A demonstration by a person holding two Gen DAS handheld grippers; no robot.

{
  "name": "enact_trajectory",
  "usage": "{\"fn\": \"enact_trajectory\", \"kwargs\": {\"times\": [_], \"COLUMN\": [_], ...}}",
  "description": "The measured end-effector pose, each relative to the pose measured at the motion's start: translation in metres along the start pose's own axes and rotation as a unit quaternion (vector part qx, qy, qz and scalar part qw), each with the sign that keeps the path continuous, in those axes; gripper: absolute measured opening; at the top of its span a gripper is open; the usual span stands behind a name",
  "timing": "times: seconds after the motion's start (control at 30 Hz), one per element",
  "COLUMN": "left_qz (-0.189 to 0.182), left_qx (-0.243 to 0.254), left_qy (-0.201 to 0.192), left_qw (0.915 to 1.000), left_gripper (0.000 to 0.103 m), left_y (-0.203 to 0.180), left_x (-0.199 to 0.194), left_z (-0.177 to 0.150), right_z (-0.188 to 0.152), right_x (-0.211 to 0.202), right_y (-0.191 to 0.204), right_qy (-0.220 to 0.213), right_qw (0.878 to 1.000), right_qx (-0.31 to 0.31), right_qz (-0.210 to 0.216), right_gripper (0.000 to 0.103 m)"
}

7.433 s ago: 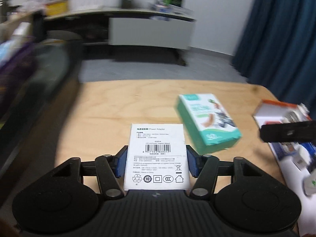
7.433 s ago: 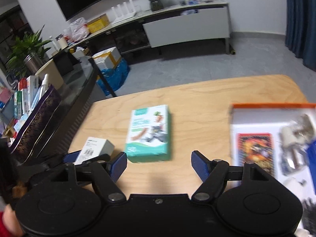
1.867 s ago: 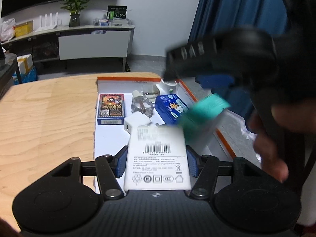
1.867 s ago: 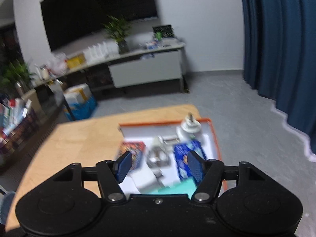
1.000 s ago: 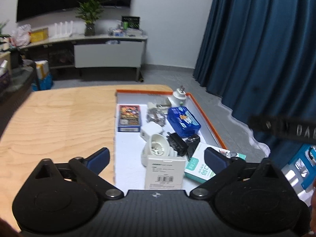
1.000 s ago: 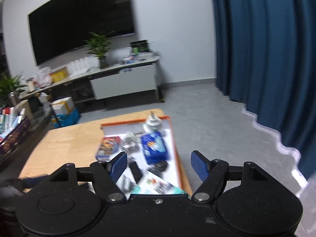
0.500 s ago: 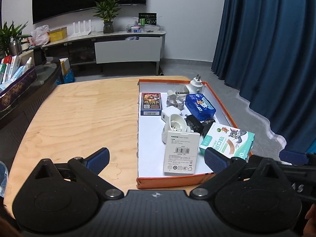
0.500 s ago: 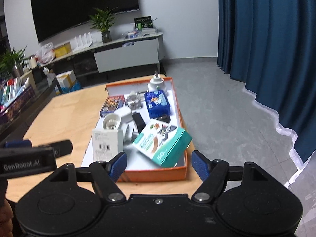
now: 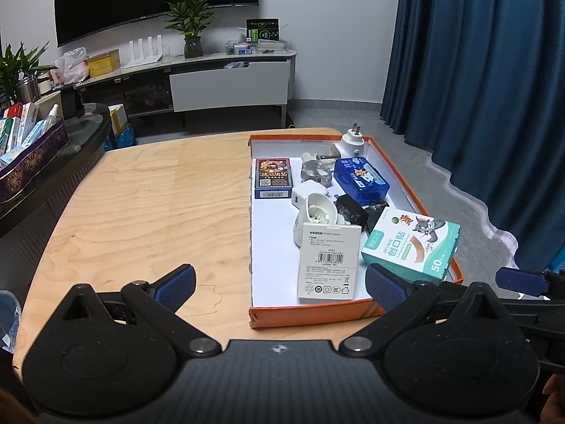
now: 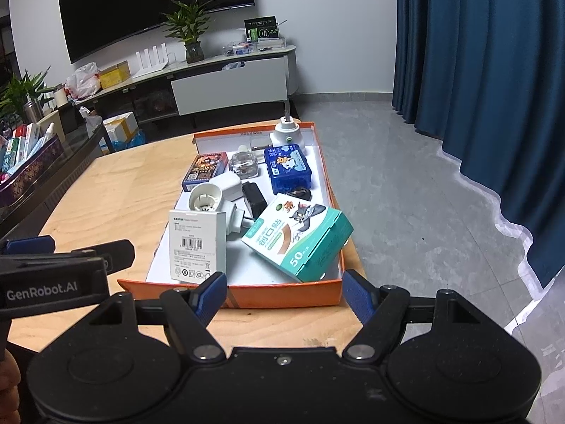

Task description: Organize rigid objects

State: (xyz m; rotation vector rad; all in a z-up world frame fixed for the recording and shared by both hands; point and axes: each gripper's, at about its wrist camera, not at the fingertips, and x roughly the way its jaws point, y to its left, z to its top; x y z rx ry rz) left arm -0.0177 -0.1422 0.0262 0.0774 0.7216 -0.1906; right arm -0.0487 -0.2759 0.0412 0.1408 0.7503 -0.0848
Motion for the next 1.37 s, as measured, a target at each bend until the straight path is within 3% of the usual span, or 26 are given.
{"fn": "enact_trajectory", "kwargs": {"times": [1.37], "left_qz": [0.005], "left_qx": [0.005], "left_qy": [0.004], "left_qw": [1.0], "left_gripper": [0.103], "left_y": [0.001], "left_x": [0.0026], "left_z": [-0.0008], "right_z": [-0.0019], "right_x": [0.0068], "right_y": [0.0029], "right_qy": [0.017], "right_qw": [1.0], "right_qx": [-0.008], "right_qz": [-0.002], "right_gripper": [0.086]}}
